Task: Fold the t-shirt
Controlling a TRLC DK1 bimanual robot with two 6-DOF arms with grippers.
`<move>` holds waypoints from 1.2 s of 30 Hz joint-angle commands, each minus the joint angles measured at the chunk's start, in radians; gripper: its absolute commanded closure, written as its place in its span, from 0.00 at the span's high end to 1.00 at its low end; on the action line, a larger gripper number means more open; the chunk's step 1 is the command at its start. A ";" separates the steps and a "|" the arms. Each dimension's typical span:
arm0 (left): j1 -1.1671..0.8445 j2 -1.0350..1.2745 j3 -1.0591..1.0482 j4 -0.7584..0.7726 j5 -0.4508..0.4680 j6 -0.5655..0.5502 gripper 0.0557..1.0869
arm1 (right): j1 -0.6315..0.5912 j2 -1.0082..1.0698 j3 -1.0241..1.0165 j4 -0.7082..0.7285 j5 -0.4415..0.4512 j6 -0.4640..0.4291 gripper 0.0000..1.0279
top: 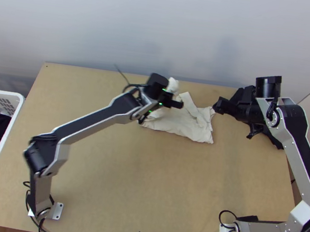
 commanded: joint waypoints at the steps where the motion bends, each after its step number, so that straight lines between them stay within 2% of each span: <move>1: -0.058 0.191 0.150 0.031 -0.034 0.018 0.04 | -0.011 -0.045 -0.028 -0.017 0.001 0.001 0.96; 16: -0.119 0.469 0.379 0.028 -0.051 0.041 0.04 | -0.029 -0.085 -0.109 -0.018 -0.002 0.001 0.96; 22: -0.139 0.531 0.410 0.032 -0.051 0.049 0.05 | -0.035 -0.094 -0.126 -0.018 -0.004 0.001 0.96; 23: -0.141 0.538 0.410 0.034 -0.051 0.049 0.16 | -0.035 -0.097 -0.130 -0.018 -0.004 0.001 0.96; 24: -0.142 0.542 0.410 0.036 -0.051 0.050 0.34 | -0.035 -0.099 -0.137 -0.018 -0.002 0.001 0.96; 25: -0.144 0.545 0.410 0.029 -0.051 0.050 0.52 | -0.035 -0.102 -0.143 -0.018 -0.002 0.001 0.96; 26: -0.144 0.545 0.410 0.022 -0.046 0.050 0.81 | -0.037 -0.104 -0.149 -0.018 -0.004 0.001 0.96; 27: -0.144 0.542 0.411 0.002 -0.042 0.043 0.97 | -0.037 -0.107 -0.155 -0.018 -0.004 0.003 0.96; 36: -0.110 0.346 0.407 -0.182 -0.013 -0.040 0.96 | -0.040 -0.101 -0.176 0.028 -0.030 0.040 0.96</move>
